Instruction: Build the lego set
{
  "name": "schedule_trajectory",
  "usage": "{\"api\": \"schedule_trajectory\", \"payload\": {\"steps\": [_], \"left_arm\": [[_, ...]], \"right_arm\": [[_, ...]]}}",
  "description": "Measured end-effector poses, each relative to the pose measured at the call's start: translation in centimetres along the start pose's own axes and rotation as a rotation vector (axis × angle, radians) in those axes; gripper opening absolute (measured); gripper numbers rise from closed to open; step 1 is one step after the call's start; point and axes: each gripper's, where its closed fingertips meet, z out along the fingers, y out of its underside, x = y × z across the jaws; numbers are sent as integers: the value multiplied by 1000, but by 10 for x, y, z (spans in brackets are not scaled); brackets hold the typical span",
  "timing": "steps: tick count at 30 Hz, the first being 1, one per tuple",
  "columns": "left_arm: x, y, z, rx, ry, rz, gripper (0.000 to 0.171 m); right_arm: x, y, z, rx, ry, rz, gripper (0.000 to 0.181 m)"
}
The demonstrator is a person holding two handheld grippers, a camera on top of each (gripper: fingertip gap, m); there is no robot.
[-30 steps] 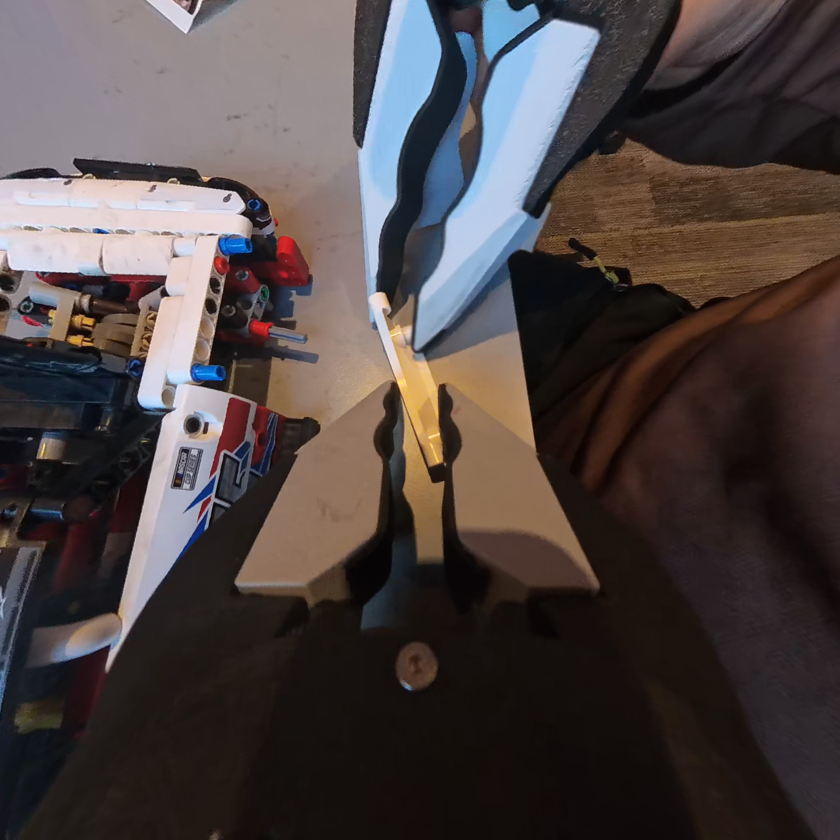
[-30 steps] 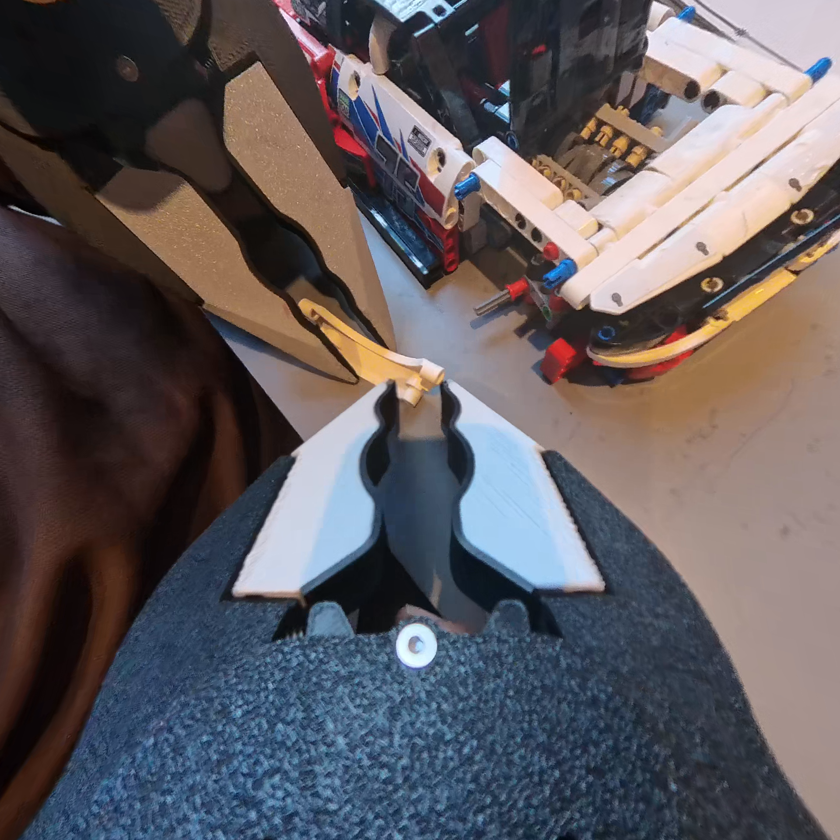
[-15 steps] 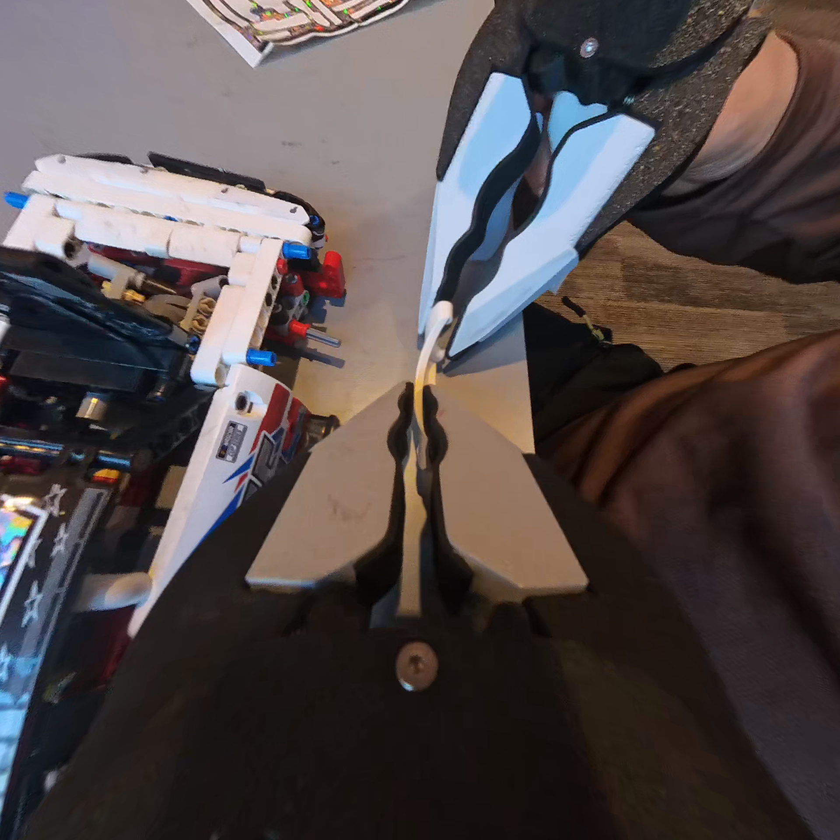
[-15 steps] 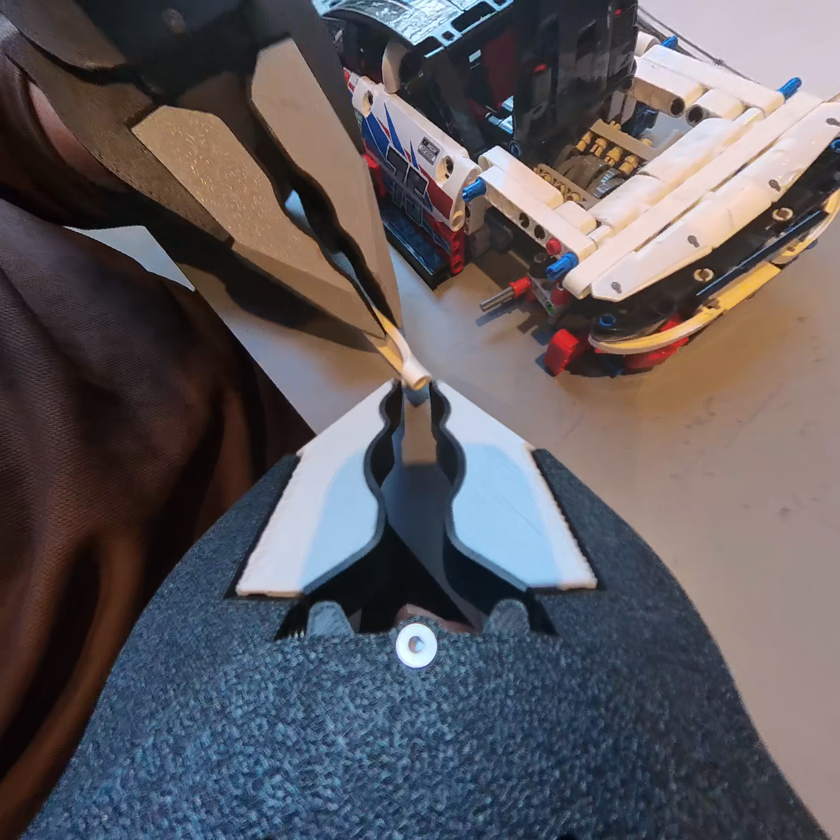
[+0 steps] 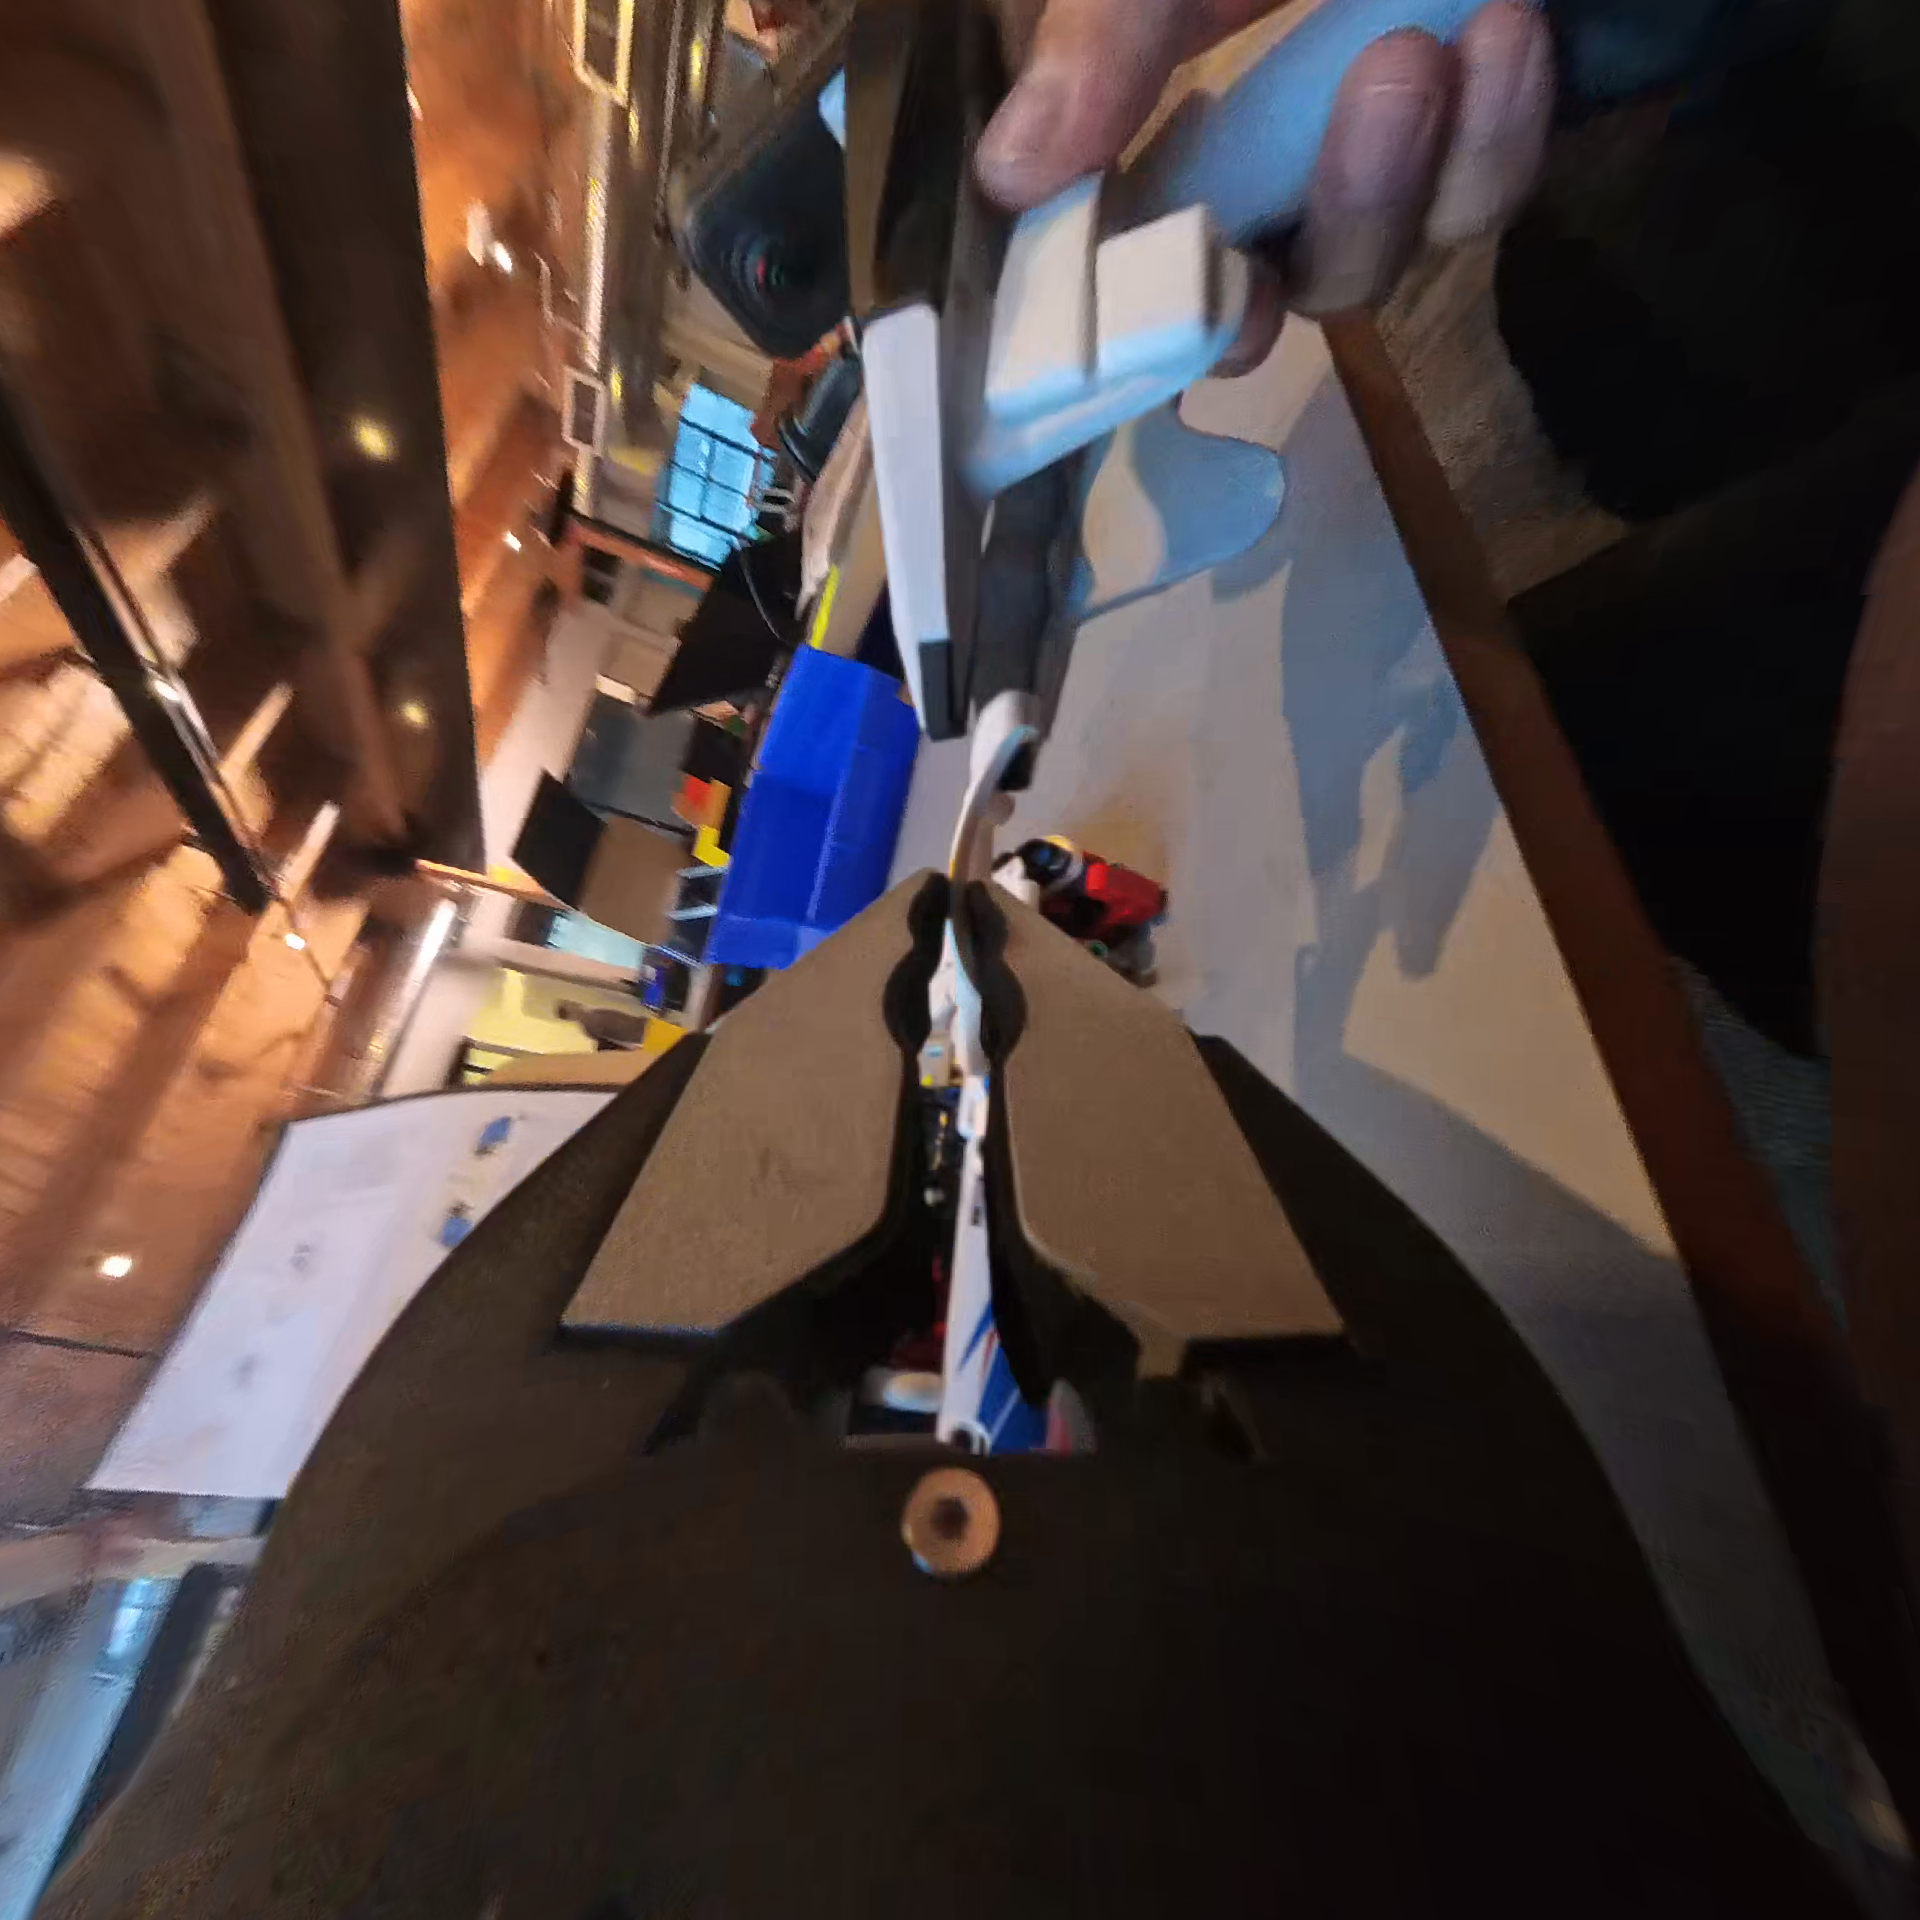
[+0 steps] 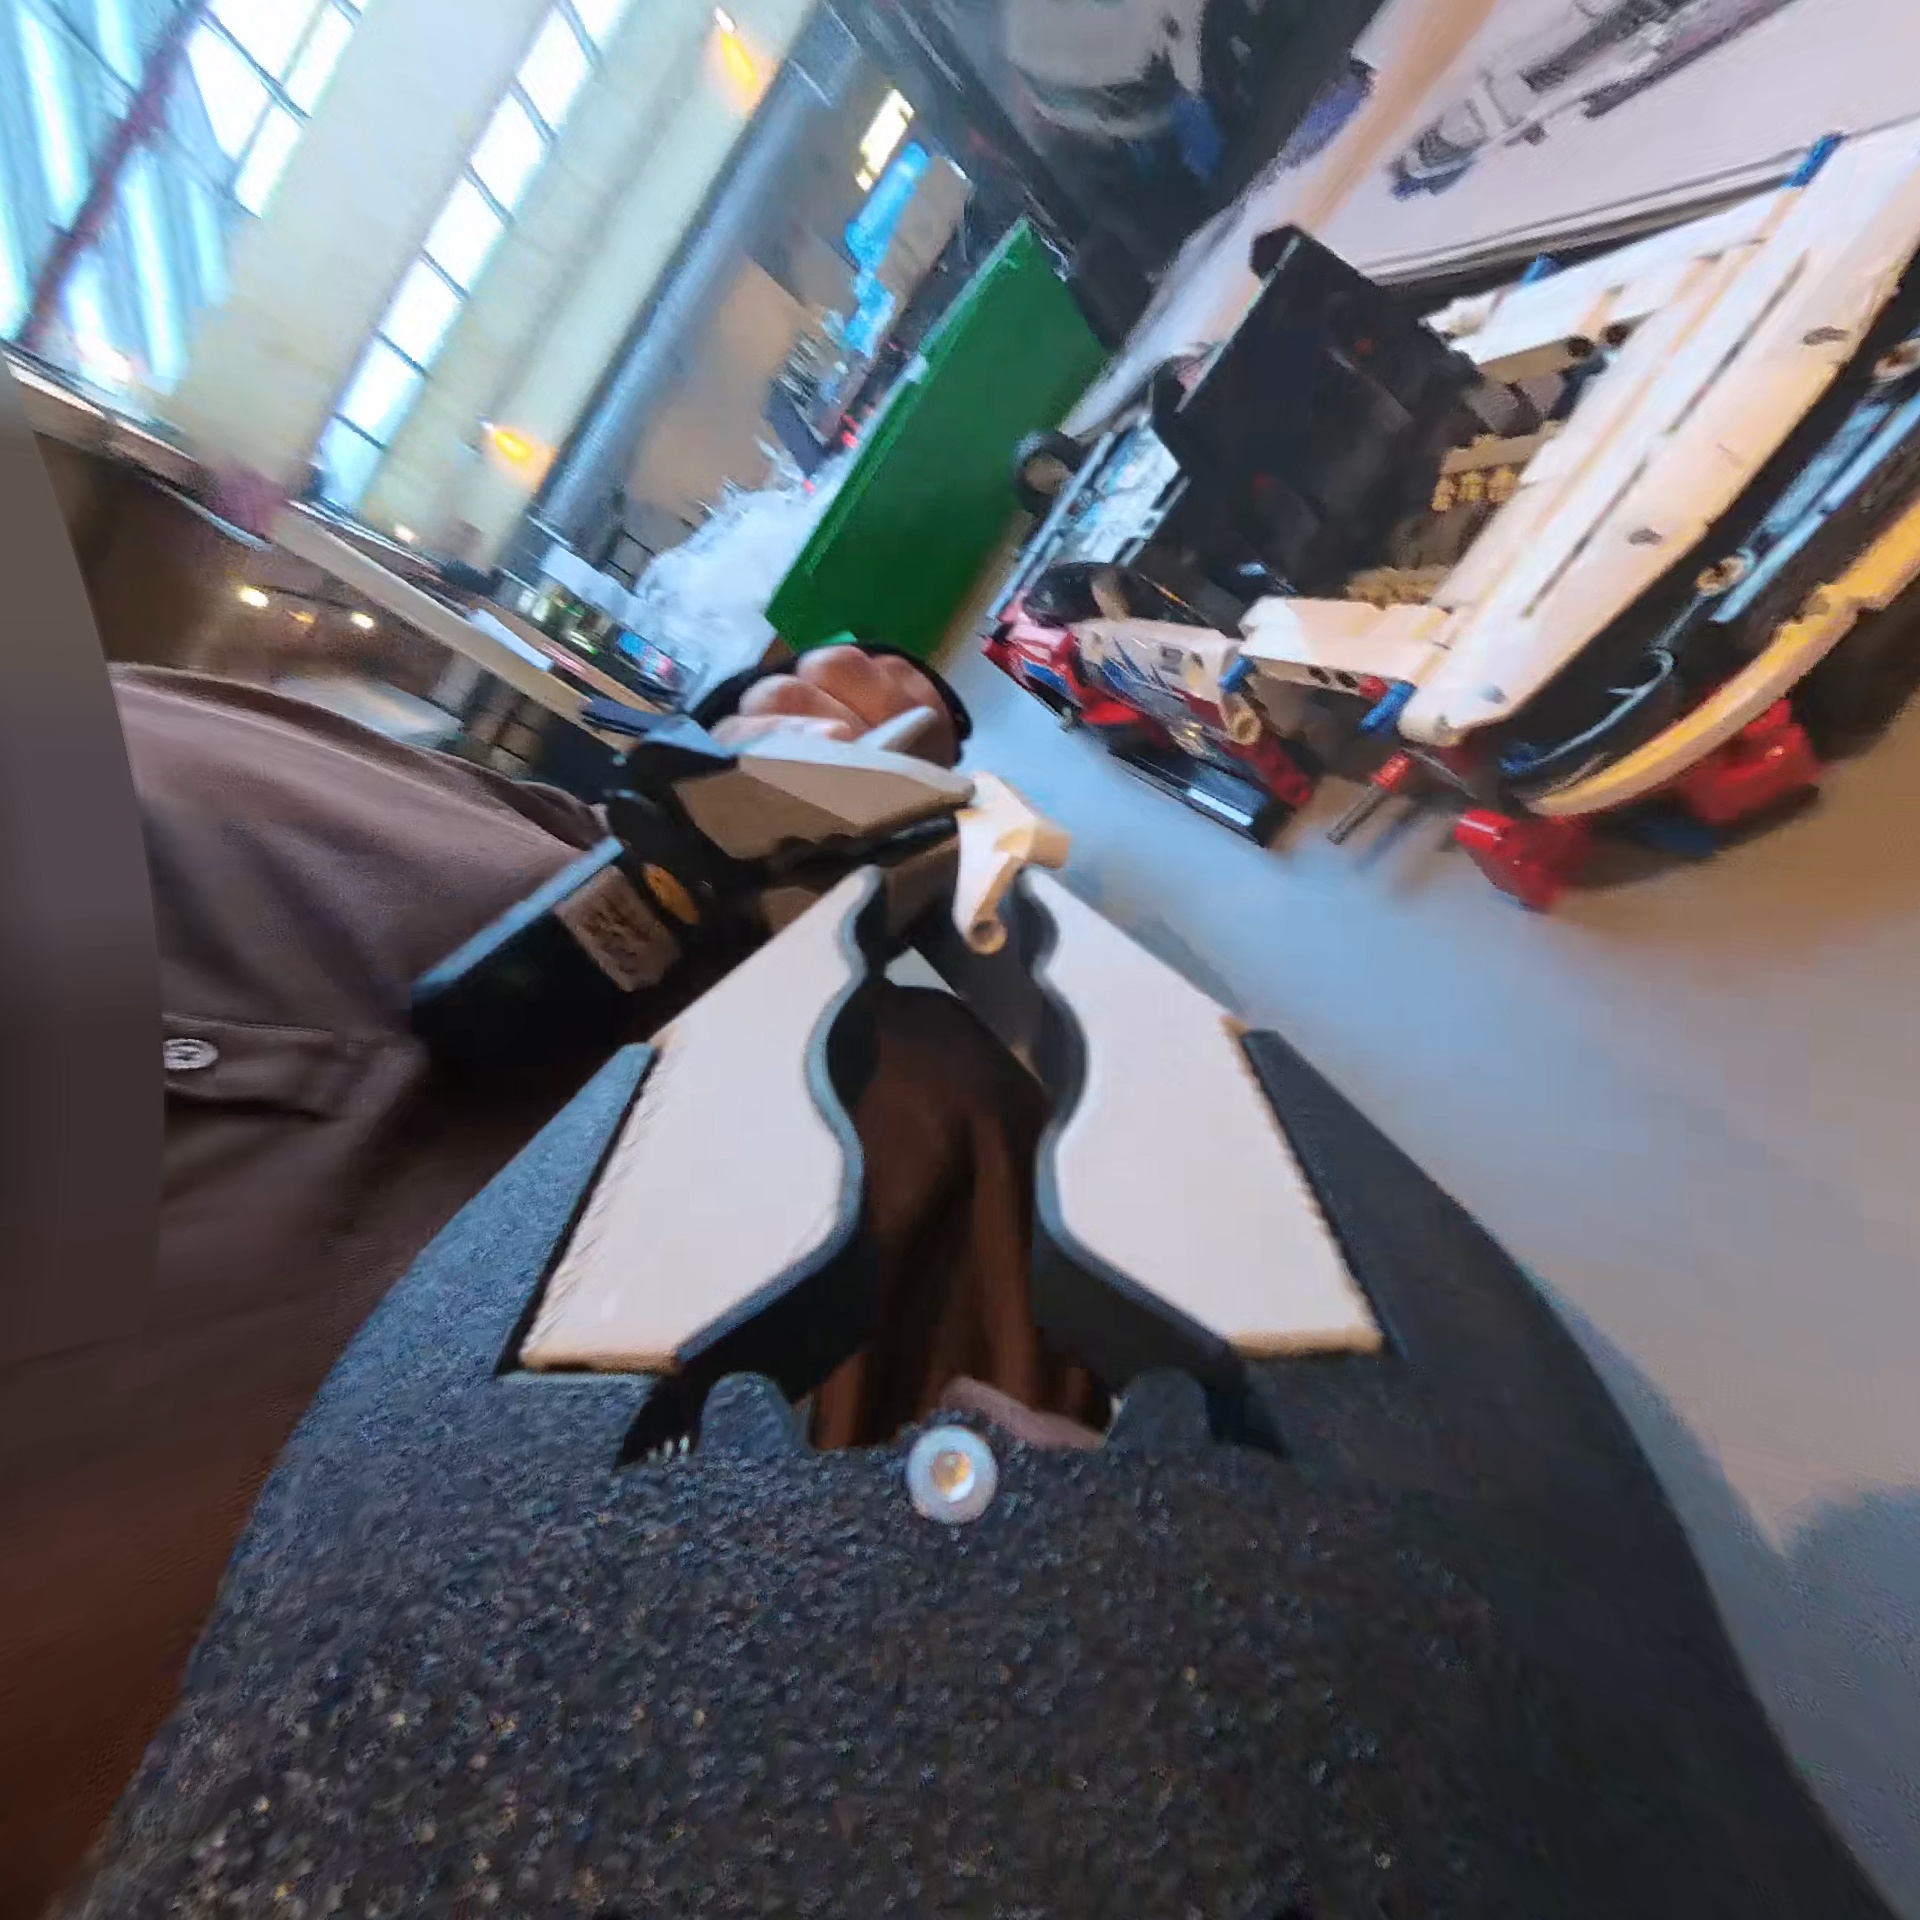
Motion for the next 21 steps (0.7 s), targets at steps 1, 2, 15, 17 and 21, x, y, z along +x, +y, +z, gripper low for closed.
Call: {"api": "schedule_trajectory", "payload": {"steps": [1, 2, 15, 17, 21], "left_arm": [[-1, -1, 0, 15, -10, 14, 1], [-1, 0, 0, 18, -3, 13, 1], [-6, 8, 3, -6, 527, -667, 30], [-8, 13, 10, -51, 617, -744, 32], [11, 24, 20, -146, 724, -749, 29]], "right_arm": [[-1, -2, -1, 10, -12, 12, 16], [2, -2, -1, 3, 2, 15, 10], [33, -5, -5, -105, 213, -557, 5], [28, -6, -1, -120, 193, -665, 6], [29, -11, 3, -146, 200, -803, 6]]}}
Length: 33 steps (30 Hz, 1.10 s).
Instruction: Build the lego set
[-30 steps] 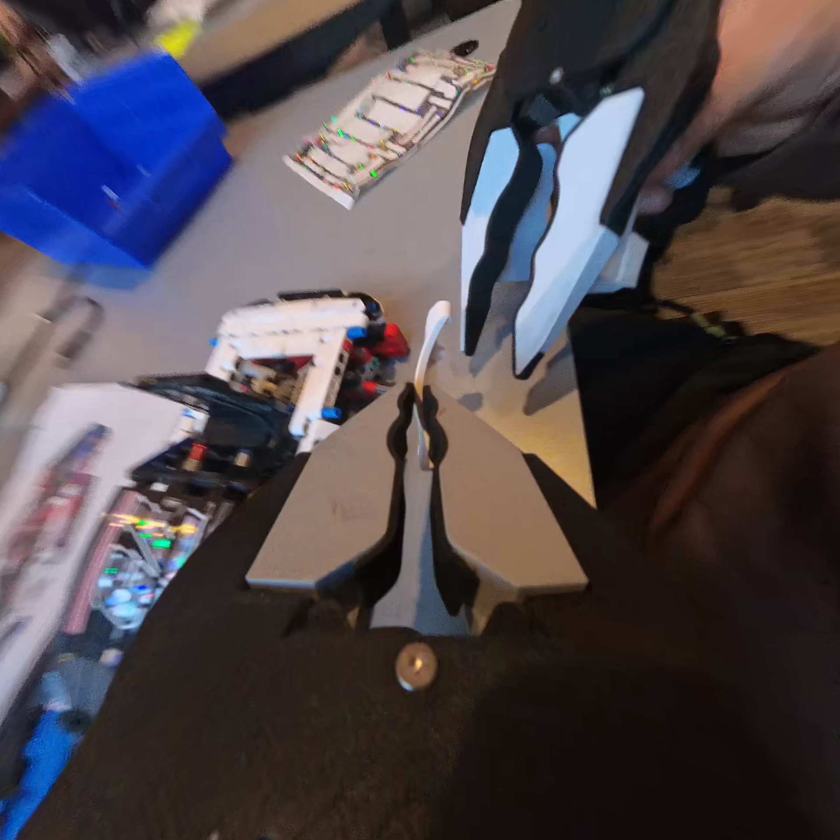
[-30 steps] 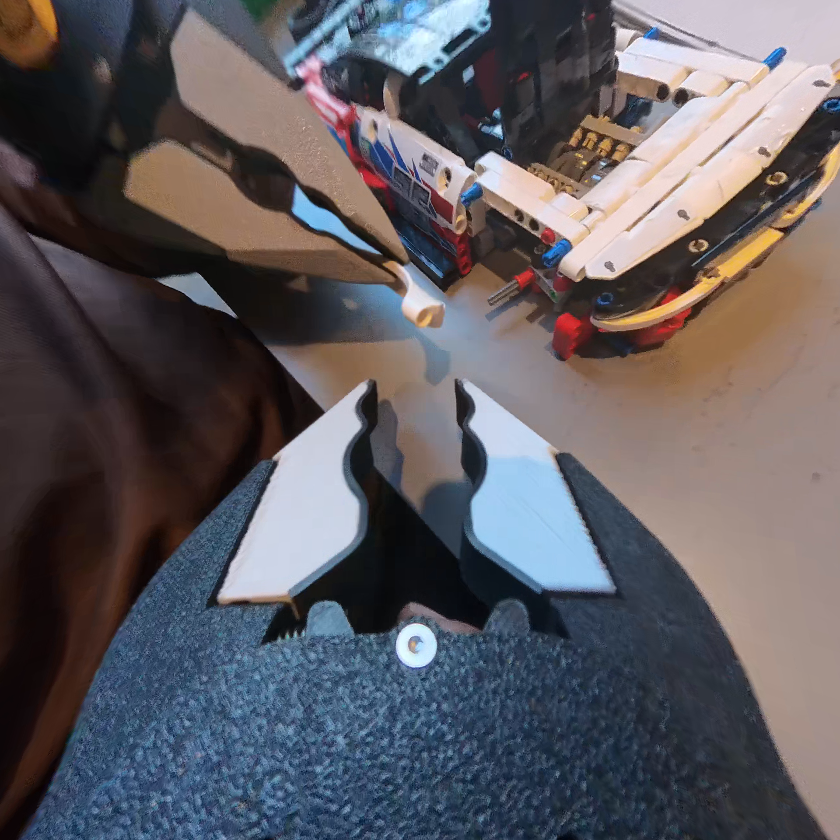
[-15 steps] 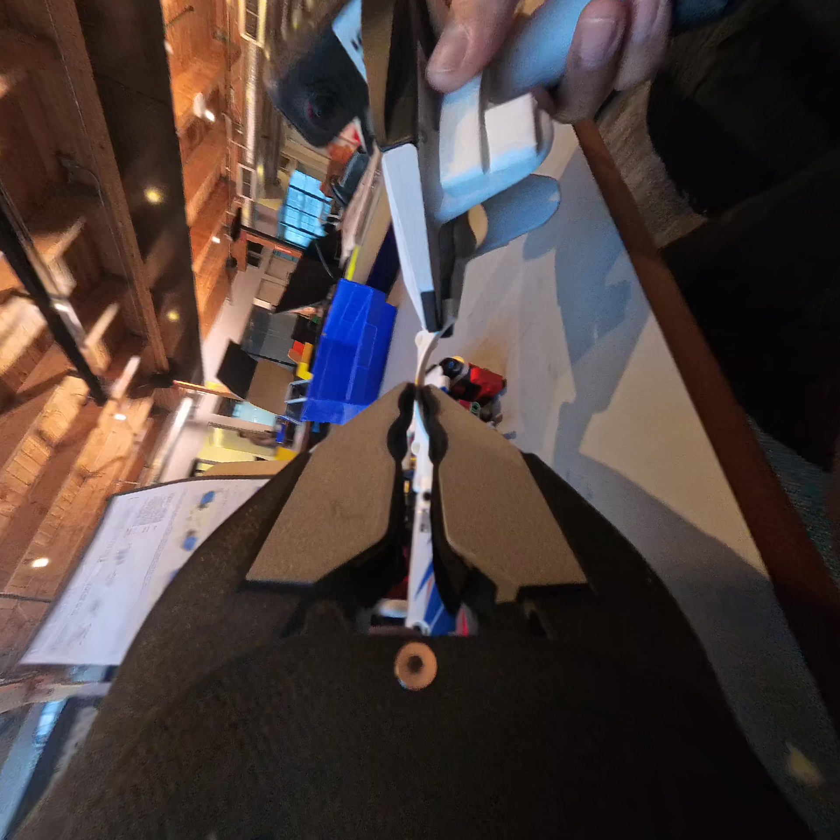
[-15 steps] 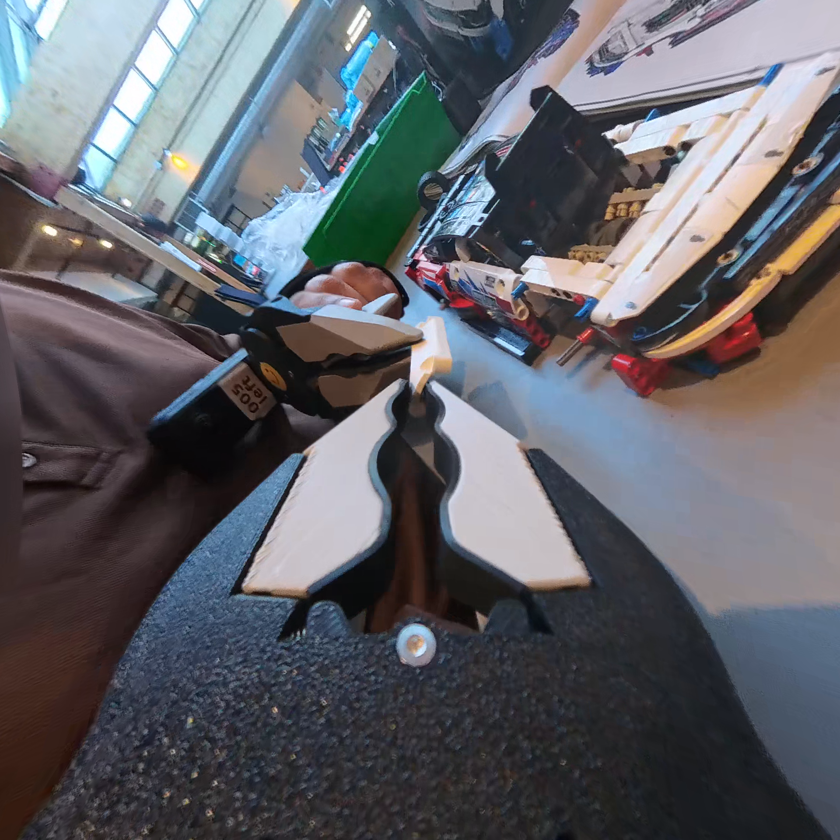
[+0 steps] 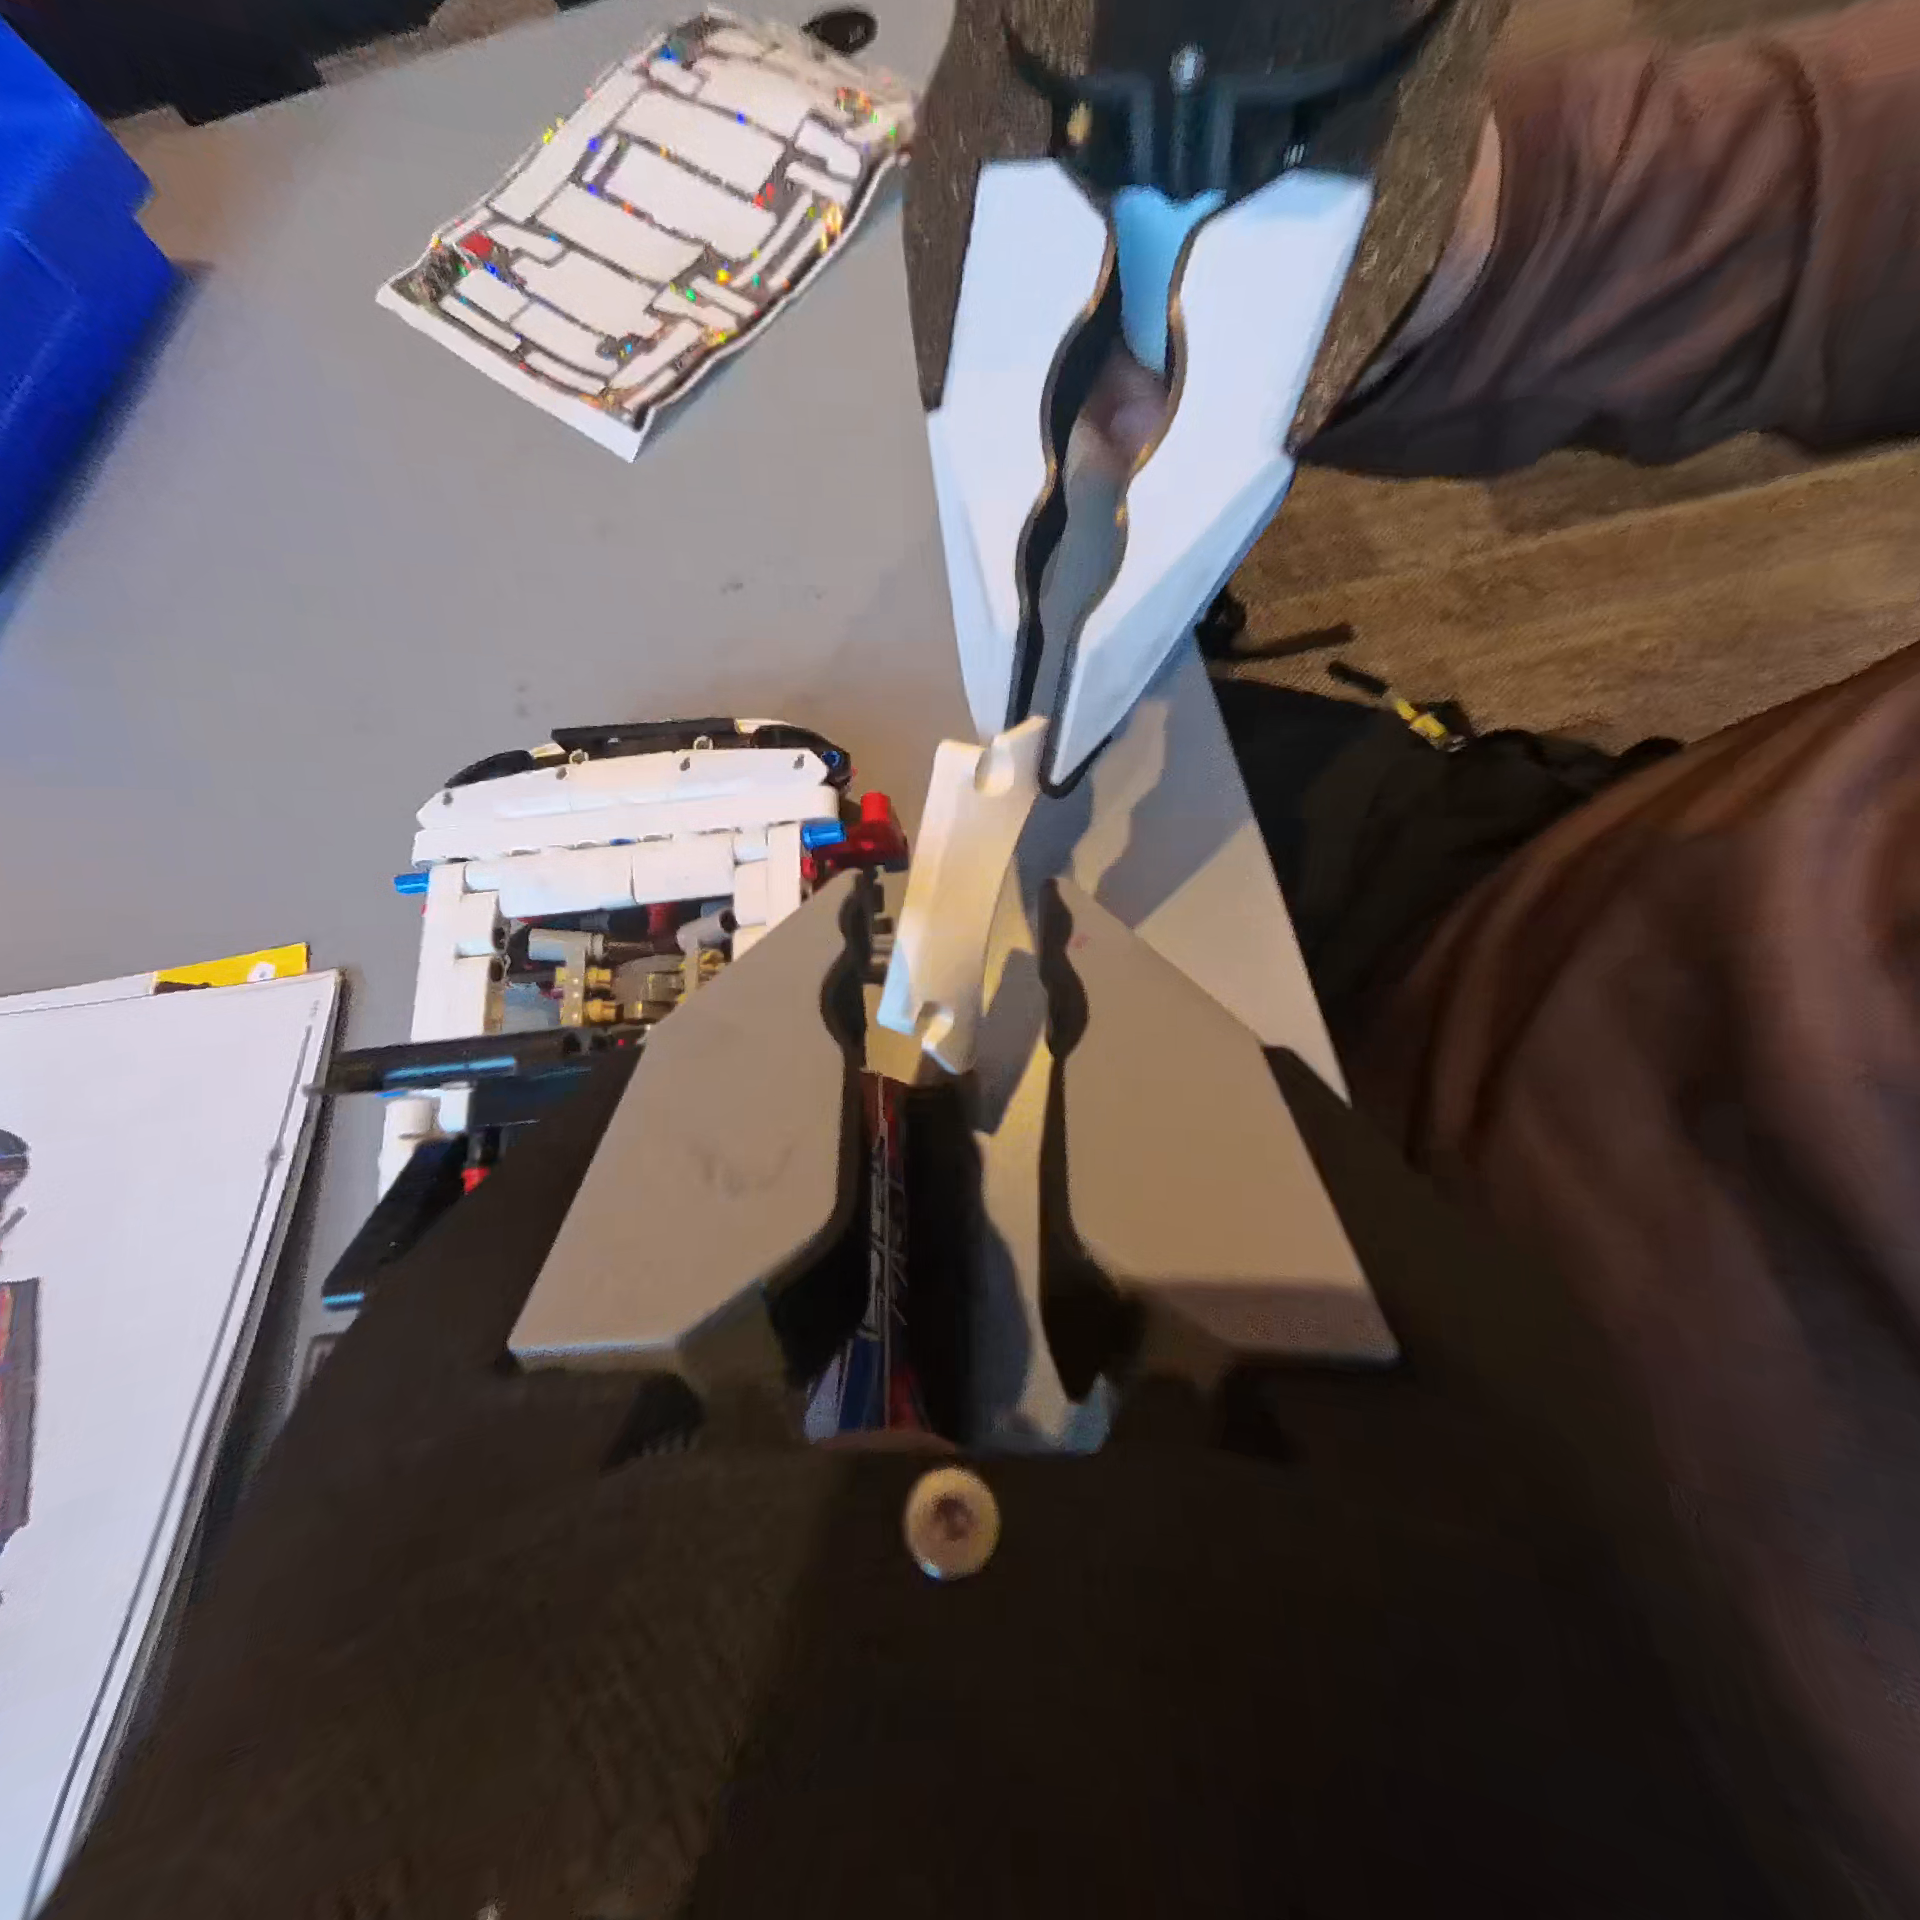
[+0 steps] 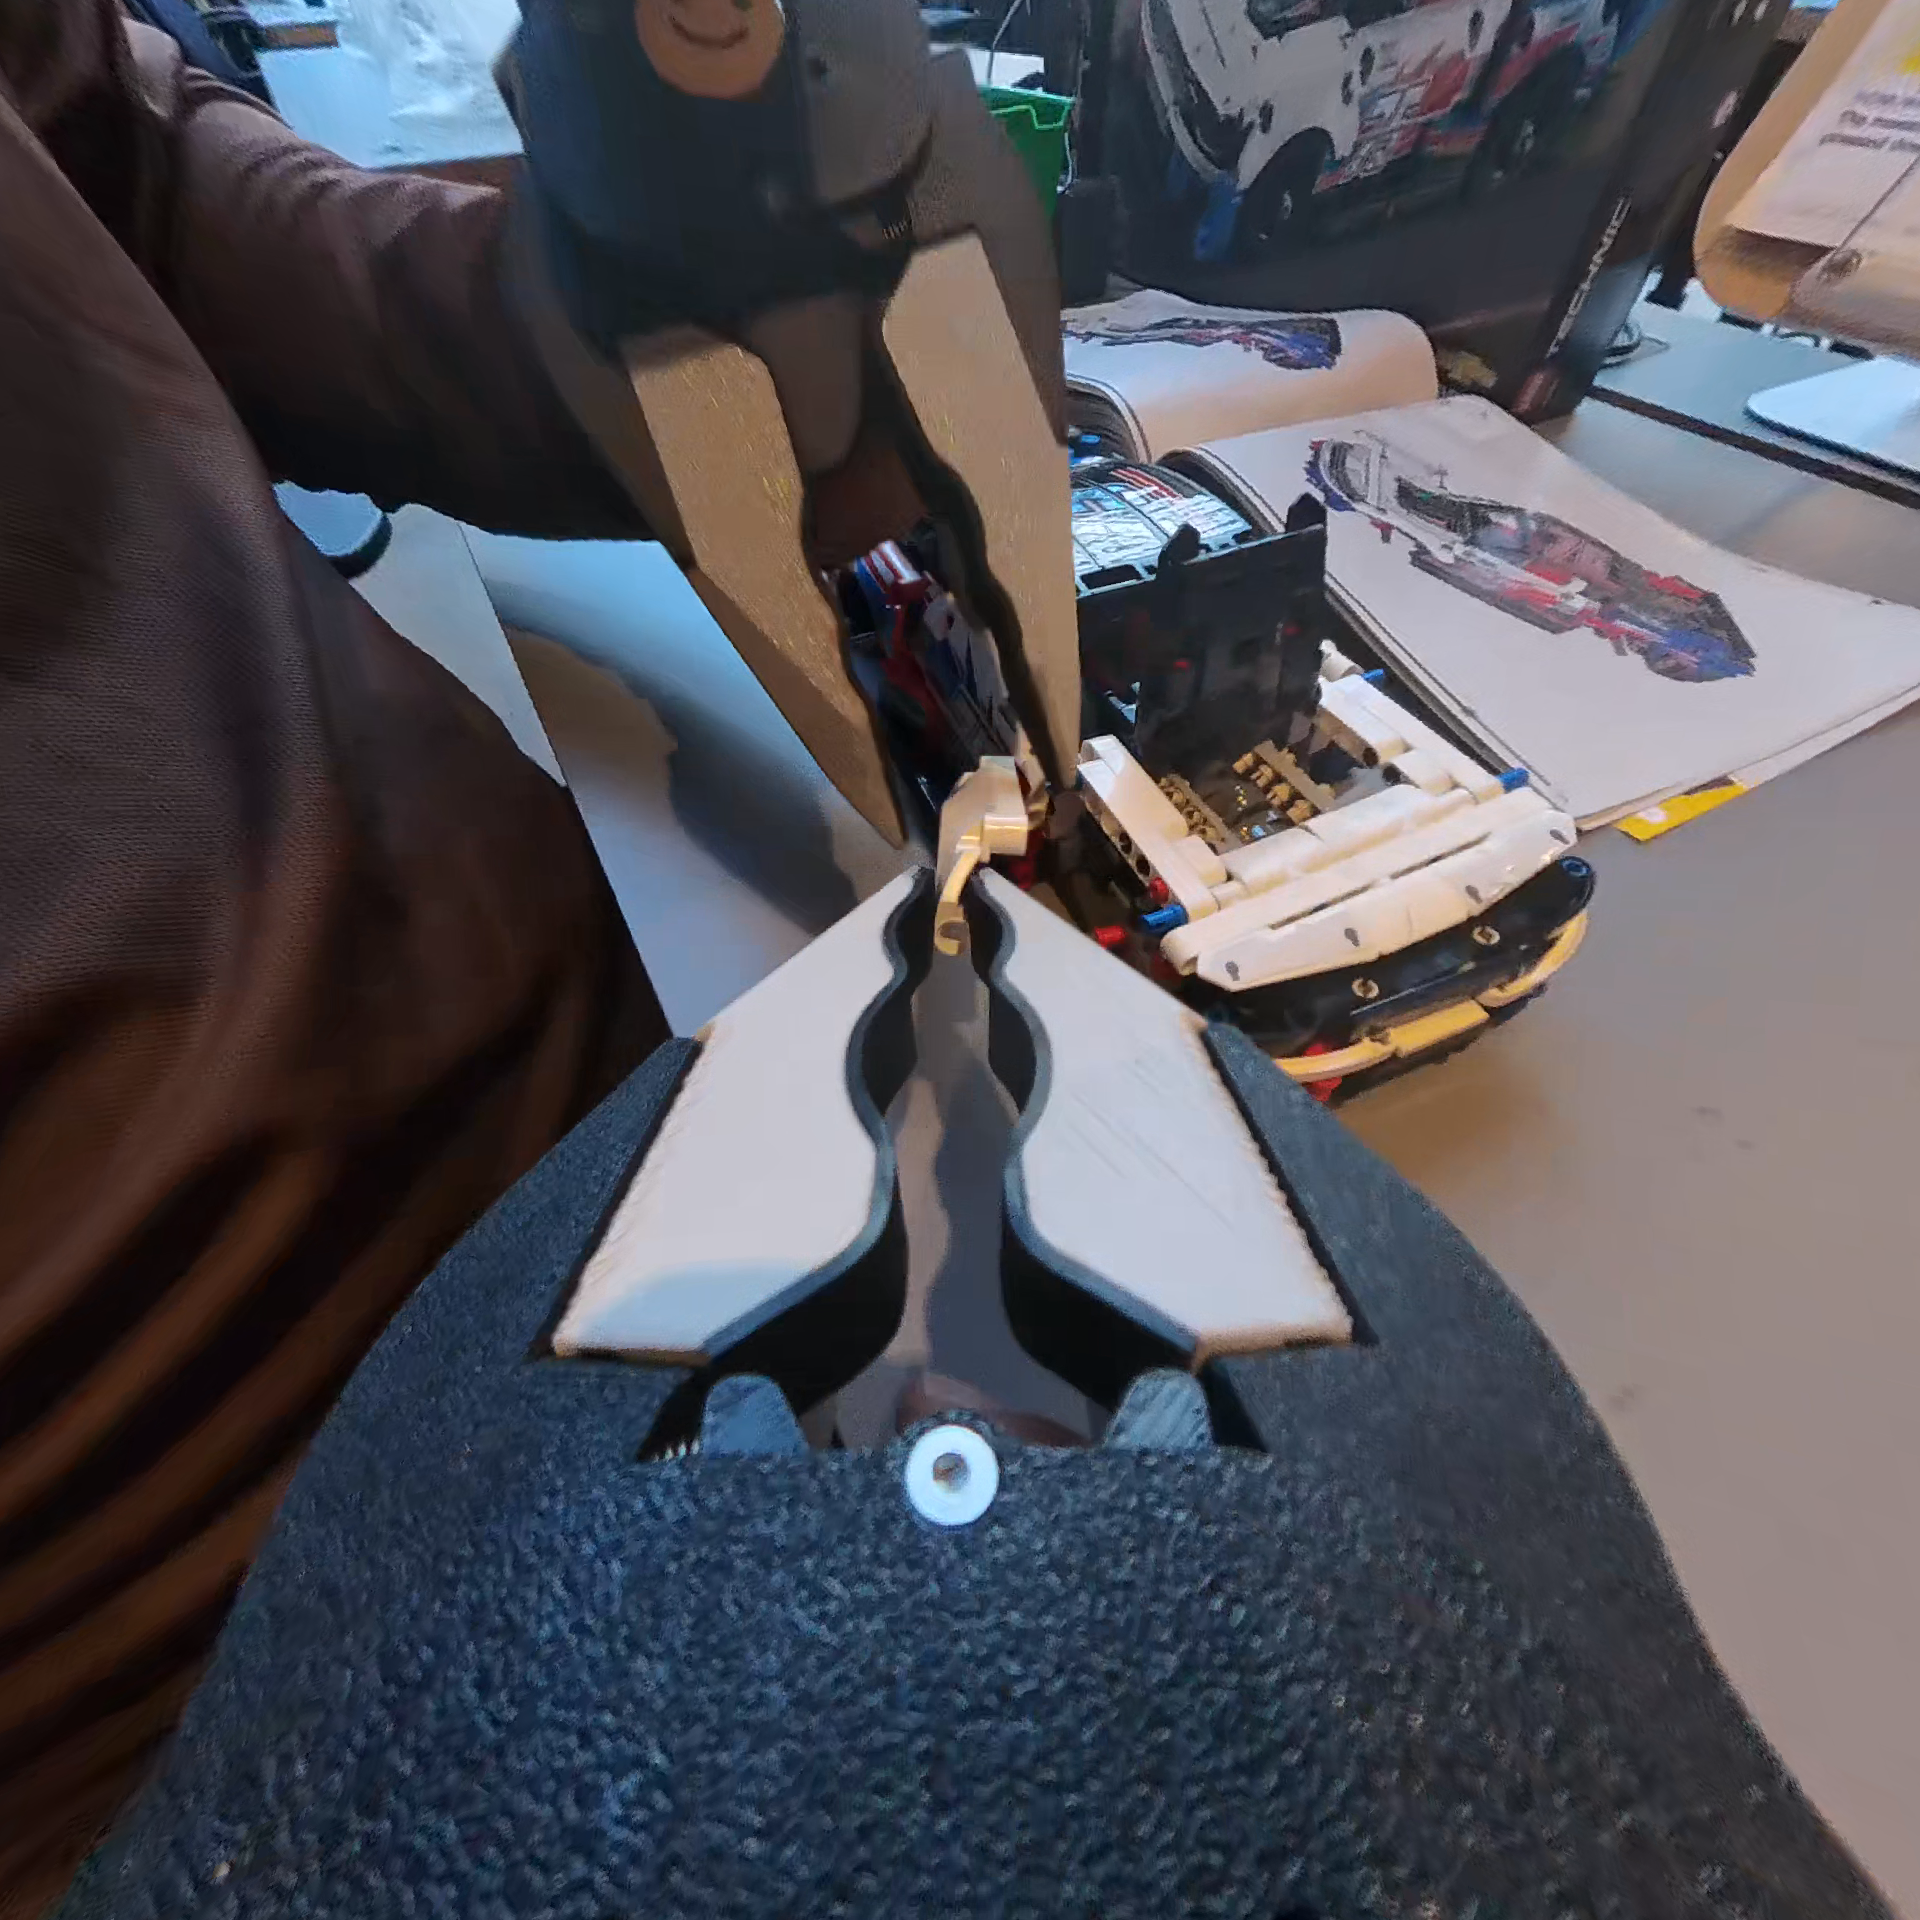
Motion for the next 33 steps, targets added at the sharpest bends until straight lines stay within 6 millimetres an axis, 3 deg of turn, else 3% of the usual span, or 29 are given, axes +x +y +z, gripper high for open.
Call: {"api": "schedule_trajectory", "payload": {"steps": [5, 8, 13, 33], "left_arm": [[-6, 11, 15, -52, -98, 44, 16], [-8, 19, 19, -104, -146, 27, 16], [-8, 31, 24, -166, -196, 62, 16], [-10, 34, 27, -172, -303, 116, 15]], "right_arm": [[8, 7, -1, -32, -11, 29, 6], [21, 28, 2, -217, 97, 7, 7], [22, 39, 7, -393, 244, -161, 7], [17, 40, 4, -344, 236, -115, 11]]}}
